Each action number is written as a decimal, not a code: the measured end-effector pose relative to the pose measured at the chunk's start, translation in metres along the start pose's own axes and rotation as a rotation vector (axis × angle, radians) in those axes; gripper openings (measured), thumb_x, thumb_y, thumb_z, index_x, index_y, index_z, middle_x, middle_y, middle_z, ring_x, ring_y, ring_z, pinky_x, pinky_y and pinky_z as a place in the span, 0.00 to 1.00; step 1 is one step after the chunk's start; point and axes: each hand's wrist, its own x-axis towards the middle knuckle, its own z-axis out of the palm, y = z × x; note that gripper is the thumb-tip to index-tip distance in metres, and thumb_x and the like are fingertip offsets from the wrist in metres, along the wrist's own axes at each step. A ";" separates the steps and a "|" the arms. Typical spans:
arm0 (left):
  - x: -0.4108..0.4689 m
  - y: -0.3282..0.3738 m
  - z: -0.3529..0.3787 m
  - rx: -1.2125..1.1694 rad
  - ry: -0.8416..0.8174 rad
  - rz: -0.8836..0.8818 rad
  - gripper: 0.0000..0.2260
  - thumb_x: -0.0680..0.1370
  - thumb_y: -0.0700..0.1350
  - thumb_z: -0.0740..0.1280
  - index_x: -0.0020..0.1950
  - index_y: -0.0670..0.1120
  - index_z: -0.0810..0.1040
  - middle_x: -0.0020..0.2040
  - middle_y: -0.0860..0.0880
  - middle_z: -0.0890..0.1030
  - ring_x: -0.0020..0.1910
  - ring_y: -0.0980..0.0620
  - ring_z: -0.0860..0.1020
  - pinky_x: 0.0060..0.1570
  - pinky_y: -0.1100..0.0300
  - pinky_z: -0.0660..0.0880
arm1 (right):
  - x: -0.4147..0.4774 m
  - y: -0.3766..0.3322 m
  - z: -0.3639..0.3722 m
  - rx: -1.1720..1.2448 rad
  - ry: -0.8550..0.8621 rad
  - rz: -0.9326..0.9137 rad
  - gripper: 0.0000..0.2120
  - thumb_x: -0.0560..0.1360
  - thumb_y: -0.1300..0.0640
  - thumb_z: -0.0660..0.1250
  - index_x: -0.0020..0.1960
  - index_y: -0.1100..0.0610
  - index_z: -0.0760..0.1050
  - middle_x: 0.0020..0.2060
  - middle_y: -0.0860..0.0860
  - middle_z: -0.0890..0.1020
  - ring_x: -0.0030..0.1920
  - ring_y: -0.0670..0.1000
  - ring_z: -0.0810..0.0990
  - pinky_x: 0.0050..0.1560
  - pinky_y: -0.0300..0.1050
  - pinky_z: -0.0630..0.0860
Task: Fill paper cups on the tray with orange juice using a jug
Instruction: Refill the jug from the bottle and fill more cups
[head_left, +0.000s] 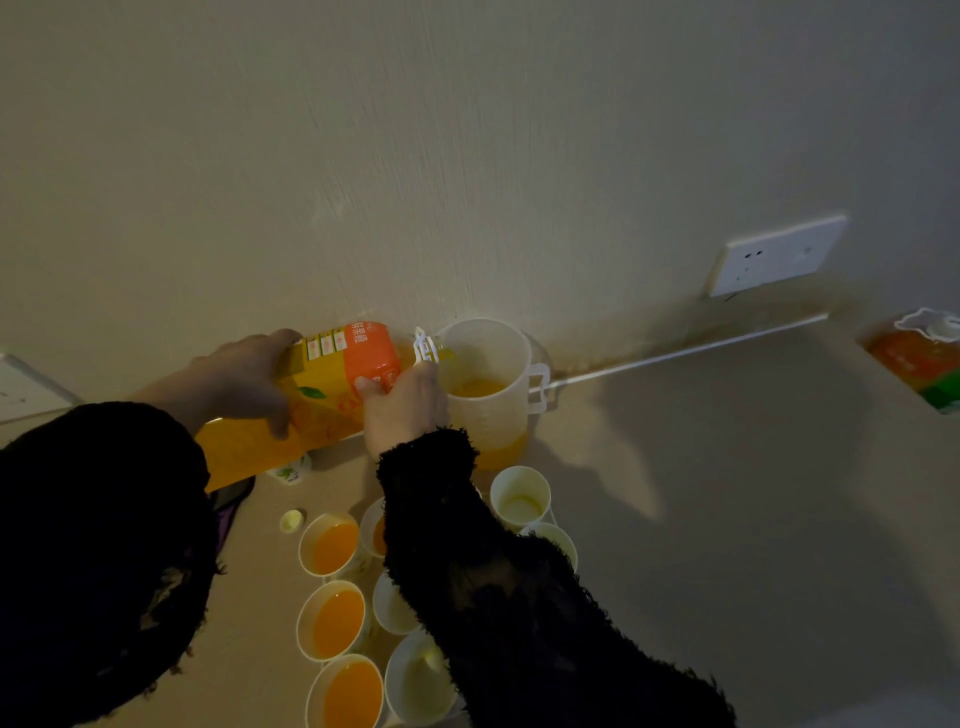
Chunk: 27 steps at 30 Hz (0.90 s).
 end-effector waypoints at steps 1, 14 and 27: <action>0.000 0.000 0.000 -0.004 0.004 0.002 0.56 0.45 0.49 0.73 0.73 0.50 0.59 0.63 0.43 0.72 0.61 0.39 0.72 0.59 0.43 0.71 | 0.000 0.000 0.000 0.001 -0.001 0.001 0.28 0.74 0.45 0.68 0.65 0.60 0.63 0.62 0.58 0.75 0.63 0.60 0.73 0.63 0.57 0.70; -0.001 0.003 0.004 -0.069 0.028 -0.015 0.52 0.55 0.41 0.81 0.74 0.48 0.59 0.64 0.41 0.71 0.62 0.38 0.71 0.60 0.43 0.71 | -0.001 -0.001 -0.004 -0.025 0.009 -0.013 0.29 0.74 0.44 0.68 0.65 0.60 0.63 0.61 0.57 0.75 0.62 0.59 0.74 0.62 0.56 0.71; -0.013 0.019 0.019 -0.728 0.025 0.087 0.49 0.52 0.36 0.77 0.71 0.48 0.62 0.56 0.42 0.75 0.54 0.39 0.74 0.49 0.47 0.74 | 0.001 -0.037 -0.040 -0.214 0.131 -0.301 0.27 0.73 0.53 0.69 0.68 0.59 0.63 0.64 0.56 0.73 0.66 0.57 0.68 0.62 0.56 0.69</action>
